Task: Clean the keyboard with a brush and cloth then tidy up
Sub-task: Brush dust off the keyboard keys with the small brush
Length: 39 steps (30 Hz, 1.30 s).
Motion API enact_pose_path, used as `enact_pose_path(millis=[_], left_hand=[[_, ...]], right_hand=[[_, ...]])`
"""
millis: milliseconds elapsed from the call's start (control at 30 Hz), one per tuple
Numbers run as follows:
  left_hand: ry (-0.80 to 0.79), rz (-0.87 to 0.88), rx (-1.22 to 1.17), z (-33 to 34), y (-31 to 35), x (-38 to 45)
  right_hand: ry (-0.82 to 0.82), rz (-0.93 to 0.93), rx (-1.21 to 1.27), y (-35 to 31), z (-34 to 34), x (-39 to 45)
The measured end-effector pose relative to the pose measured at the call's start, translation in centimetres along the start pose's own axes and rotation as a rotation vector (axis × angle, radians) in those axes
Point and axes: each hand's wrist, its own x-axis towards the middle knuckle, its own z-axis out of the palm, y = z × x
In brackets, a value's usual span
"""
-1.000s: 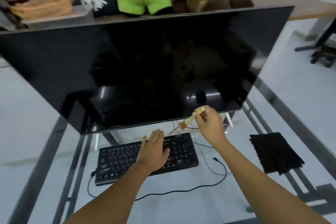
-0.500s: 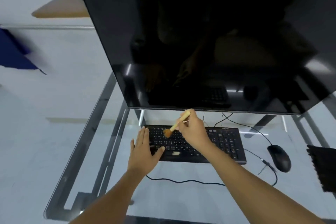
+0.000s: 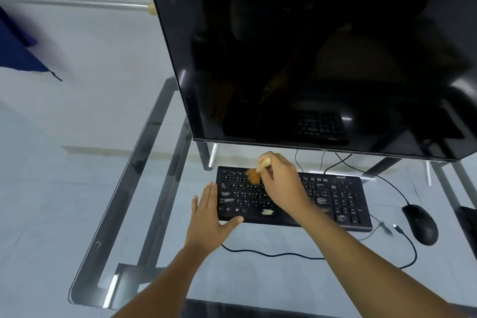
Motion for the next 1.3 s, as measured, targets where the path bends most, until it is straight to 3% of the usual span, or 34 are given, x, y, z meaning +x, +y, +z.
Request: enact_pose_path(millis=[67,200,333,467,600,667,733,867,1000,1133,1233,1300], left_hand=[[0.011,0.014,0.003,0.1,-0.1,0.0],[0.026,0.019,0.016,0.2,-0.2,0.0],[0.021,0.021,0.019,0.4,-0.2,-0.1],[0.034,0.028,0.040,0.5,-0.5,-0.2],[0.031,0.032,0.043,0.6,-0.5,-0.1],[0.035,0.031,0.038,0.5,-0.6,-0.1],[0.035,0.031,0.040,0.5,-0.7,-0.2],[0.031,0.032,0.035,0.5,-0.5,-0.1],[0.032,0.032,0.042,0.5,-0.7,-0.1],[0.028,0.029,0.032,0.6,-0.7,-0.1],[0.034,0.029,0.037,0.6,-0.8,-0.2],[0.036,0.028,0.034,0.6,-0.9,-0.2]], right_hand=[[0.054,0.017,0.043,-0.3,0.2,0.5],[-0.095,-0.036,-0.065,-1.3,0.9,1.2],[0.053,-0.049,-0.032,-1.9,1.4,1.9],[-0.146,-0.098,-0.098,-2.7,2.3,2.1],[0.008,-0.085,-0.054,-3.2,2.2,2.7],[-0.093,-0.071,-0.001,-3.5,2.0,2.7],[-0.178,-0.090,-0.105,-3.3,2.1,2.4],[-0.025,-0.052,-0.049,-2.7,1.6,2.2],[-0.191,-0.033,-0.075,-2.5,1.3,1.7],[-0.019,-0.014,-0.094,-2.0,0.4,1.6],[-0.204,0.023,-0.050,-2.0,-0.1,1.1],[-0.178,-0.022,-0.177,-1.7,0.0,0.8]])
